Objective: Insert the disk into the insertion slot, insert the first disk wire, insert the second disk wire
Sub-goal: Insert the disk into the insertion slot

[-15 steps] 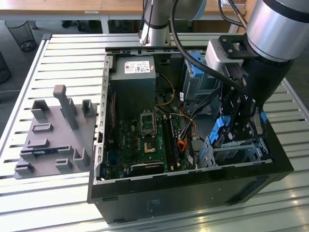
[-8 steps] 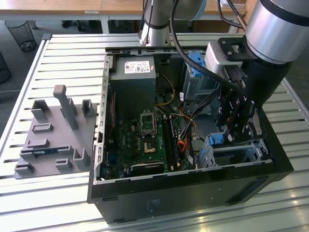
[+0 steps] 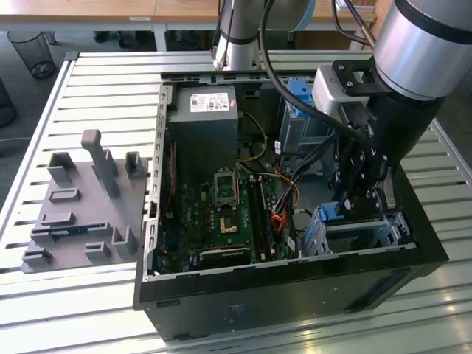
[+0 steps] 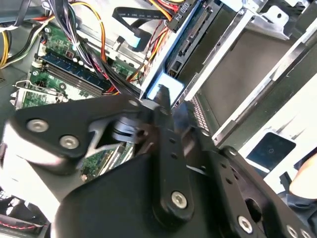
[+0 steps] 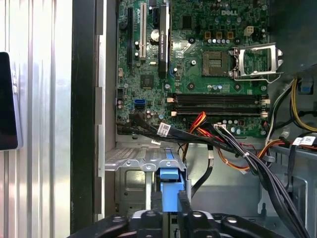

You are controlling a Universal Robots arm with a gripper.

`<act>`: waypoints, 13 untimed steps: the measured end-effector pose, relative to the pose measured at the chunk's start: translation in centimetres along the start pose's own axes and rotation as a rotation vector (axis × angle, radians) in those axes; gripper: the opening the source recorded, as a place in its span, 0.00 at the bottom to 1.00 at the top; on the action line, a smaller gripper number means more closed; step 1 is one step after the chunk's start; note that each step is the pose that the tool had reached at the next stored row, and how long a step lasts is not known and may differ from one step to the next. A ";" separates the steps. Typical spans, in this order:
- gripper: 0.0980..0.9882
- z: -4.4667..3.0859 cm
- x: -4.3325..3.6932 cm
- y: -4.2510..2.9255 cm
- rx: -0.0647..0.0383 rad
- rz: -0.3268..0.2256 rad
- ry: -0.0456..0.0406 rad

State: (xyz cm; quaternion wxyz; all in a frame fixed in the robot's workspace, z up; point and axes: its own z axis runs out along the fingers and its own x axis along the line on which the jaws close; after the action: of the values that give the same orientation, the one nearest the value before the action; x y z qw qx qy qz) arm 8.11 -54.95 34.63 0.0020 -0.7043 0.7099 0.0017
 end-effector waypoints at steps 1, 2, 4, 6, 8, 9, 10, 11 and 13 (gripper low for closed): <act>0.23 0.03 0.00 0.00 0.000 0.000 0.0001; 0.16 0.06 0.00 -0.01 0.000 0.000 0.0001; 0.03 0.12 0.00 -0.02 0.000 0.000 0.0001; 0.01 0.15 0.00 -0.03 0.000 0.000 0.0002; 0.01 0.17 0.00 -0.03 0.000 0.000 0.0001; 0.01 0.17 0.00 -0.03 0.000 0.000 0.0001; 0.01 0.17 0.00 -0.04 0.000 0.000 0.0001; 0.01 0.18 0.00 -0.05 0.000 0.000 0.0001; 0.01 0.18 0.00 -0.10 0.000 0.000 0.0000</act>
State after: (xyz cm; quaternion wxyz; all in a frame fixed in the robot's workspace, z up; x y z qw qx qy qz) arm 8.20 -54.95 34.45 0.0019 -0.7043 0.7099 0.0017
